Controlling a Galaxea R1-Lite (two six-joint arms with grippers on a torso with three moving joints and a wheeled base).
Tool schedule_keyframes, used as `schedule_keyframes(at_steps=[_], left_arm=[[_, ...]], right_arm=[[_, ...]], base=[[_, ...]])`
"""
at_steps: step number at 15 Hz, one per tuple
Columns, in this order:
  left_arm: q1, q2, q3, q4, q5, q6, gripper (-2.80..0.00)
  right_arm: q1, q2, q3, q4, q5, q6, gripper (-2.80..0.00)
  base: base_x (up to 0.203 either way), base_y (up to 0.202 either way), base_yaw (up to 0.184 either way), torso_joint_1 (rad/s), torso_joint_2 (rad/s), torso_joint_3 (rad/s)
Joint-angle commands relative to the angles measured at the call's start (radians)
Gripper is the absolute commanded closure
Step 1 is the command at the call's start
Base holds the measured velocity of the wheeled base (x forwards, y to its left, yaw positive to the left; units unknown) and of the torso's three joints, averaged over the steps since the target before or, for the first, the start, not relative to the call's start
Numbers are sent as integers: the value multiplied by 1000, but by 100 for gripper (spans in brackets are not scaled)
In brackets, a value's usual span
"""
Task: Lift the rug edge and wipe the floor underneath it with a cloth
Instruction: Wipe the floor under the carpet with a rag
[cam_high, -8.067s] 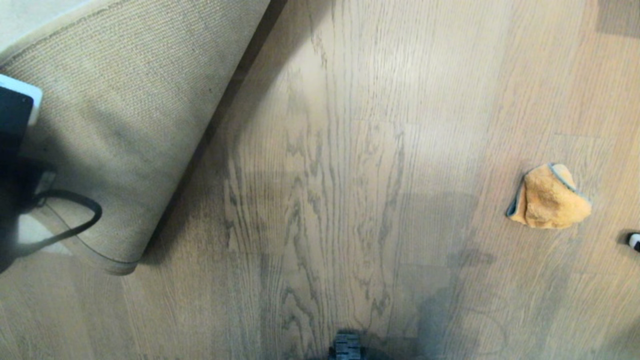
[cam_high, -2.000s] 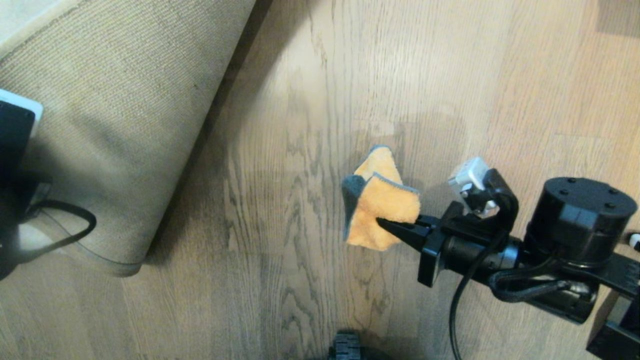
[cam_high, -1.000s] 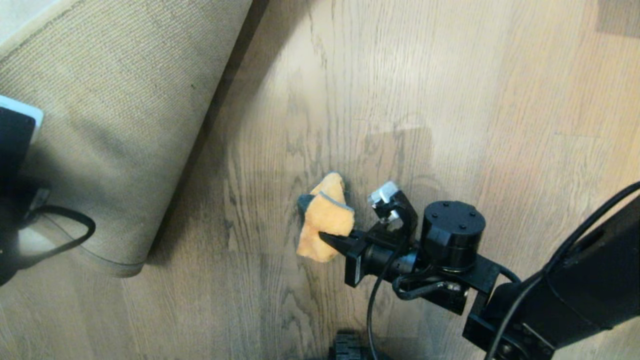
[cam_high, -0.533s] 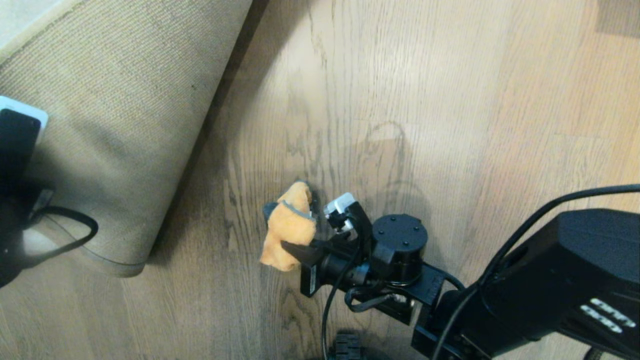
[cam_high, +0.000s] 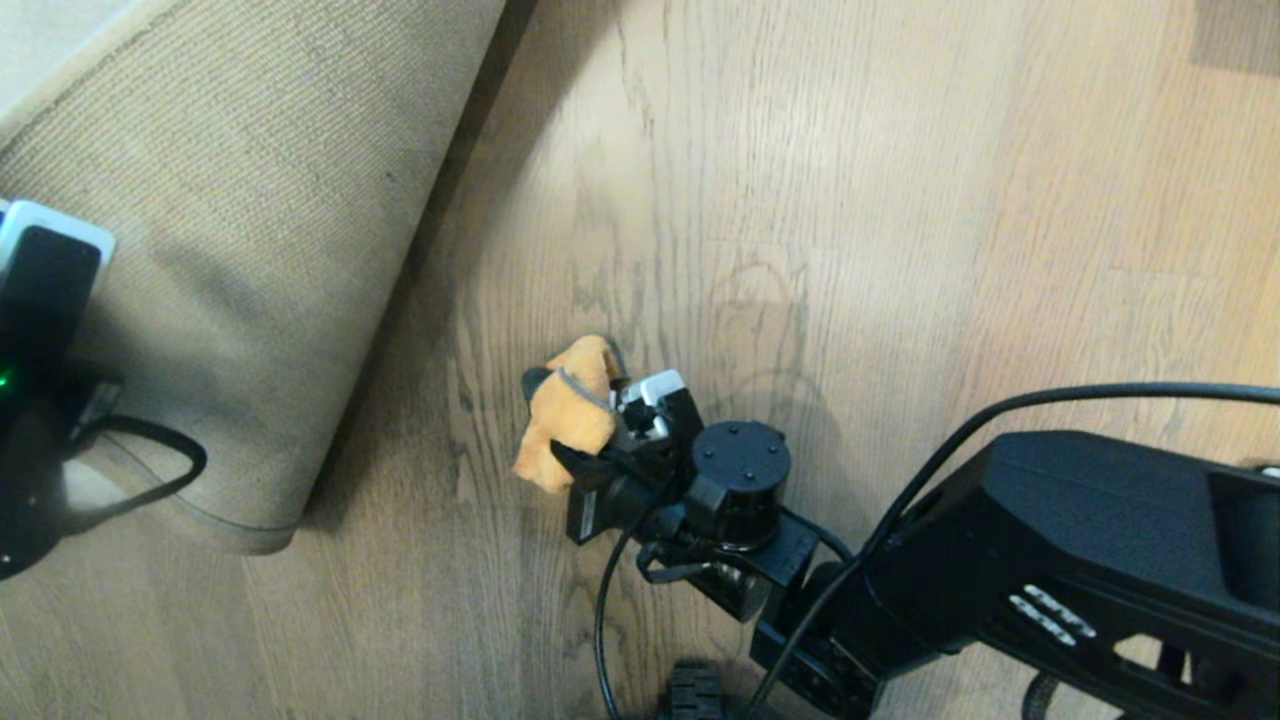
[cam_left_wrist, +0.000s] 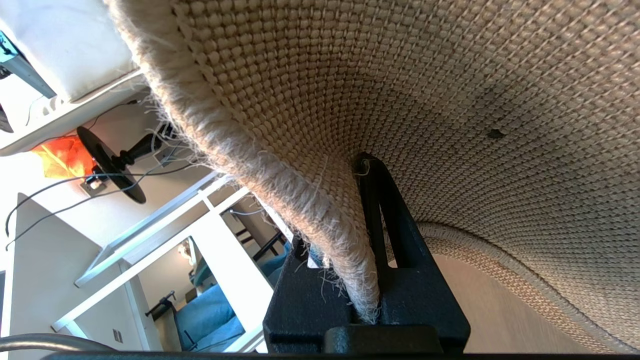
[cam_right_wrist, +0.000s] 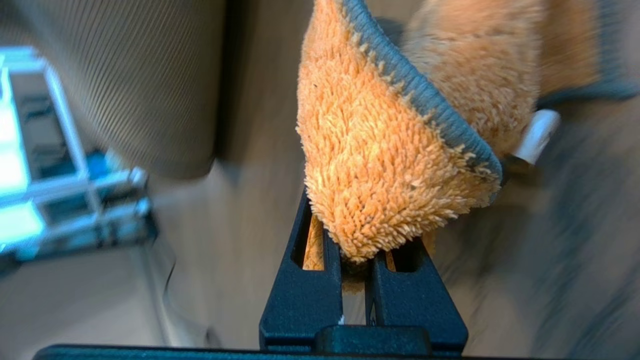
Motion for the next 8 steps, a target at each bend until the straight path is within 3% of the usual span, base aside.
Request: schedule_keyframes(at_steps=[1,8], left_arm=[[-1,8,1,-4,5,4,0],[-1,5,-4,-4,5,6,0]], right_arm=[[-30,33,-46,-42,-17,1,0],[-172,4,-194,-11,-20,-1,0]], base=[[0,0,0,0,0,0],[0,0,0,0,0,0]])
